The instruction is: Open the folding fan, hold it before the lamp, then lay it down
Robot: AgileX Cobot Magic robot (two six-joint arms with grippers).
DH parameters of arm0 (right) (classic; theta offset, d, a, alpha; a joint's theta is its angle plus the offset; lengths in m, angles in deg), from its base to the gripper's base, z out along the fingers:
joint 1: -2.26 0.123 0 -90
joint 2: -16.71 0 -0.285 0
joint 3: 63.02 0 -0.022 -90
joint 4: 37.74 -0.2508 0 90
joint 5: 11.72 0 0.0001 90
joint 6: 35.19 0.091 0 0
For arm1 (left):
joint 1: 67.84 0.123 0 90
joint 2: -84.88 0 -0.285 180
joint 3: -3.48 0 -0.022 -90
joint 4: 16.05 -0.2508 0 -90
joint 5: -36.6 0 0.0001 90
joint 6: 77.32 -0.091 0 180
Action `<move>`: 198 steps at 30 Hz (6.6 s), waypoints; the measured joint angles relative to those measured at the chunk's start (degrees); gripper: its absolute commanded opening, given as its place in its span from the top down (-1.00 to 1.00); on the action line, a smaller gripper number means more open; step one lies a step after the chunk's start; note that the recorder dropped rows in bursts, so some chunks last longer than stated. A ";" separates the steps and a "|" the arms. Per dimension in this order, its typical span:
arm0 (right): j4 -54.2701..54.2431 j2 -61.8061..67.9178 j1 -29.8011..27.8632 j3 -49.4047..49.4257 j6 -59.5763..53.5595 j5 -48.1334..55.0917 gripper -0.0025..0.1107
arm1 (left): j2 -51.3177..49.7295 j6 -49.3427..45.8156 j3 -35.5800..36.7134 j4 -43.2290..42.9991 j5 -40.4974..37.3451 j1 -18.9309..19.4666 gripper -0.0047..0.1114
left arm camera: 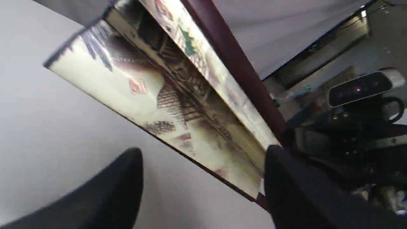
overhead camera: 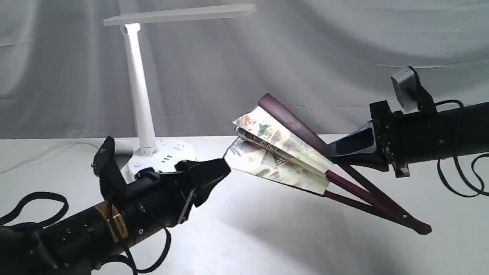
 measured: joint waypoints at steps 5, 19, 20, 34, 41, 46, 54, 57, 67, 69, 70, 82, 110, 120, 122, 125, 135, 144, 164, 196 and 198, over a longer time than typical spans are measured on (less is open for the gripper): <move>-0.35 0.00 0.36 0.00 -0.36 0.00 0.96 | -4.85 7.21 0.00 1.56 5.18 0.00 -0.08; -1.06 0.00 0.36 0.14 -0.69 0.00 0.96 | -19.62 18.72 -9.03 4.41 15.36 0.00 -0.08; -1.06 0.00 0.36 0.14 -0.83 0.00 0.96 | -20.36 18.96 -10.11 4.41 15.36 0.00 -0.08; -1.95 0.00 0.36 0.14 -1.28 0.00 0.96 | -23.23 22.43 -19.23 2.36 15.45 0.00 0.03; -4.19 0.00 0.36 0.14 -1.28 0.00 0.96 | -24.48 22.56 -20.40 0.97 15.93 0.00 0.03; -4.54 0.00 0.51 0.14 -1.28 0.00 0.96 | -26.50 23.47 -20.63 2.57 15.93 0.00 0.03; -4.64 0.00 2.66 0.14 -1.49 -0.13 0.96 | -27.76 27.18 -23.01 2.90 15.90 0.00 0.03; -4.75 0.00 2.70 0.14 -1.49 -0.13 0.96 | -27.76 28.00 -23.25 2.50 15.90 0.00 0.05; -4.70 0.00 4.46 0.14 -1.49 -0.87 0.96 | -27.76 28.73 -23.33 3.10 16.38 0.00 0.70; -4.14 0.11 4.58 0.16 -1.49 -1.31 0.96 | -27.76 29.53 -23.33 3.58 17.23 0.00 0.86; -3.72 0.22 4.58 0.27 -1.49 -1.56 0.96 | -27.76 29.97 -23.33 3.87 17.63 0.00 0.92; -3.03 0.22 4.58 0.26 -0.40 -1.79 0.76 | -27.76 36.43 -23.33 2.74 18.50 0.00 0.92; -1.93 4.29 4.80 0.26 0.54 -1.73 0.27 | -24.78 39.95 -23.38 -24.11 16.21 3.58 0.92; -3.37 6.64 4.80 0.26 -1.08 -0.48 0.28 | -24.78 39.95 -23.38 -28.94 15.84 4.71 0.92; -3.51 6.64 4.80 0.26 -1.49 -0.48 0.29 | -24.78 39.95 -23.38 -29.87 15.84 5.13 0.92; -3.77 6.64 4.80 0.26 -1.89 -0.33 0.41 | -24.78 39.95 -23.38 -31.50 15.84 5.94 0.92; -4.35 7.00 4.80 0.26 -2.58 -0.19 0.96 | -24.78 40.19 -23.38 -32.42 16.49 6.62 0.92; -5.23 7.00 4.80 0.26 -3.11 -1.29 0.96 | -24.78 40.33 -23.38 -30.68 16.37 6.62 0.92; -7.14 7.00 -0.04 0.26 -2.05 -7.14 0.96 | -24.78 40.33 -23.38 -24.76 14.27 6.62 0.92; -0.57 7.00 -23.10 0.26 9.15 -2.37 0.96 | -24.88 41.20 -23.38 -9.91 13.69 3.06 0.92; -0.27 7.00 -24.30 0.26 9.66 -1.82 0.96 | -24.88 40.80 -23.38 -8.03 13.57 2.06 0.92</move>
